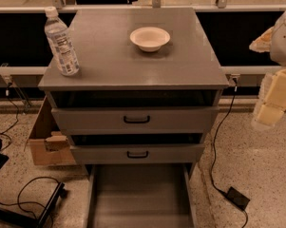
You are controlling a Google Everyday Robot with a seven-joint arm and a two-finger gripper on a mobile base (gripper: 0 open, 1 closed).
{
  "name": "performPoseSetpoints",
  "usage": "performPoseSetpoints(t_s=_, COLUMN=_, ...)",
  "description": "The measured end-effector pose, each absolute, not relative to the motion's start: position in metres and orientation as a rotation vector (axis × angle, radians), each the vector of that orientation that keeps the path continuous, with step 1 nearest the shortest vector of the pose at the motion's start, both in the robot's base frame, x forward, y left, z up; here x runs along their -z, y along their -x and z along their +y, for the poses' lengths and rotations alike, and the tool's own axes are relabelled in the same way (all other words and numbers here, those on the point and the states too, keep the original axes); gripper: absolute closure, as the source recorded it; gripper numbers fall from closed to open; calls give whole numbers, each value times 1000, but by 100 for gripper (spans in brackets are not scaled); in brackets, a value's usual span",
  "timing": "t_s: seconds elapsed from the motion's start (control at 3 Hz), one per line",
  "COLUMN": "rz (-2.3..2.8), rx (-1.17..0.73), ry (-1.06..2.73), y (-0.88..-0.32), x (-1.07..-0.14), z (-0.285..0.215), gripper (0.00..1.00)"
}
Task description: Place blue plastic bottle into bottom drawer
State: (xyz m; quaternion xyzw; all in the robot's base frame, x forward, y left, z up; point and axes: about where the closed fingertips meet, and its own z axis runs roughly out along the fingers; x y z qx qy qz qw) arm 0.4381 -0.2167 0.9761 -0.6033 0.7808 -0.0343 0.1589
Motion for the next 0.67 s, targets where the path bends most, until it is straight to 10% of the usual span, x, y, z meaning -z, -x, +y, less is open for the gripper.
performPoseSetpoints(t_s=0.67, rz=2179, rx=24, ry=1688, y=-451, x=-971, z=-203, gripper=0)
